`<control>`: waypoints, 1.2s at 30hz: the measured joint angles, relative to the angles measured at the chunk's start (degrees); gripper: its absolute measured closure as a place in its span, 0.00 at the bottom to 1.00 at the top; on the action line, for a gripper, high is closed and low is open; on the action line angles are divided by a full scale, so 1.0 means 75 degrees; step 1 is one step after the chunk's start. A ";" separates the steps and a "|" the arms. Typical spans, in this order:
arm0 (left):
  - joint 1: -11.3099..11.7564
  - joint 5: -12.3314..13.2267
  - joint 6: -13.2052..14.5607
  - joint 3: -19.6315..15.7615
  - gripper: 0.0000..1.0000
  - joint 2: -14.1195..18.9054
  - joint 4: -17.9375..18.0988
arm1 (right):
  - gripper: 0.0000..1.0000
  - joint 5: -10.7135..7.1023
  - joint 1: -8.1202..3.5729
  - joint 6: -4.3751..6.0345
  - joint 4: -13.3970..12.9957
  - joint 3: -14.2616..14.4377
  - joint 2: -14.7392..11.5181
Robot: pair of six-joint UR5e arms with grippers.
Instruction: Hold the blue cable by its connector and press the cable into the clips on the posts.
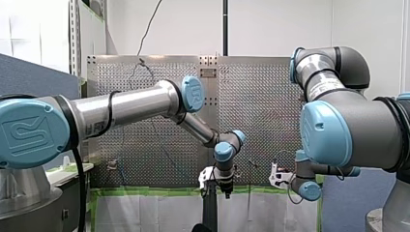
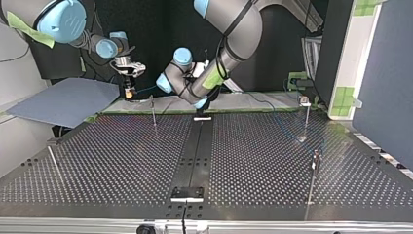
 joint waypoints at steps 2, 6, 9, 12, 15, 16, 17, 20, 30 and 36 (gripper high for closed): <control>-0.0010 0.0007 0.0010 0.0117 0.00 -0.0140 -0.0001 | 1.00 -0.0001 -0.0001 0.0000 0.0000 -0.0001 0.0000; -0.0023 0.0014 0.0016 0.0280 0.00 -0.0363 0.0089 | 1.00 0.0007 -0.0003 0.0000 -0.0002 0.0000 0.0000; 0.0003 0.0051 0.0016 0.0304 0.00 -0.0433 0.0195 | 1.00 0.0009 -0.0004 0.0000 -0.0005 0.0000 0.0000; 0.0047 0.0078 0.0018 0.0292 0.00 -0.0498 0.0233 | 1.00 0.0010 -0.0005 0.0005 -0.0010 -0.0003 0.0000; 0.0089 0.0095 0.0029 0.0254 0.00 -0.0586 0.0241 | 1.00 0.0010 -0.0004 0.0017 -0.0013 -0.0008 0.0000; 0.0099 0.0104 0.0035 0.0240 0.00 -0.0621 0.0241 | 1.00 0.0010 -0.0004 0.0020 -0.0013 -0.0009 0.0000; 0.0106 0.0112 0.0044 0.0225 0.00 -0.0658 0.0242 | 1.00 0.0010 -0.0004 0.0024 -0.0013 -0.0009 0.0000; 0.0124 0.0135 0.0087 0.0172 0.00 -0.0781 0.0249 | 1.00 0.0010 -0.0004 0.0051 -0.0018 -0.0010 0.0000; 0.0132 0.0175 0.0391 0.0136 0.00 -0.0917 0.0251 | 1.00 0.0010 -0.0002 0.0071 -0.0017 -0.0022 0.0000; 0.0058 0.0252 0.0795 0.0139 0.50 -0.0915 0.0255 | 1.00 0.0000 -0.0002 0.0070 -0.0006 -0.0023 0.0000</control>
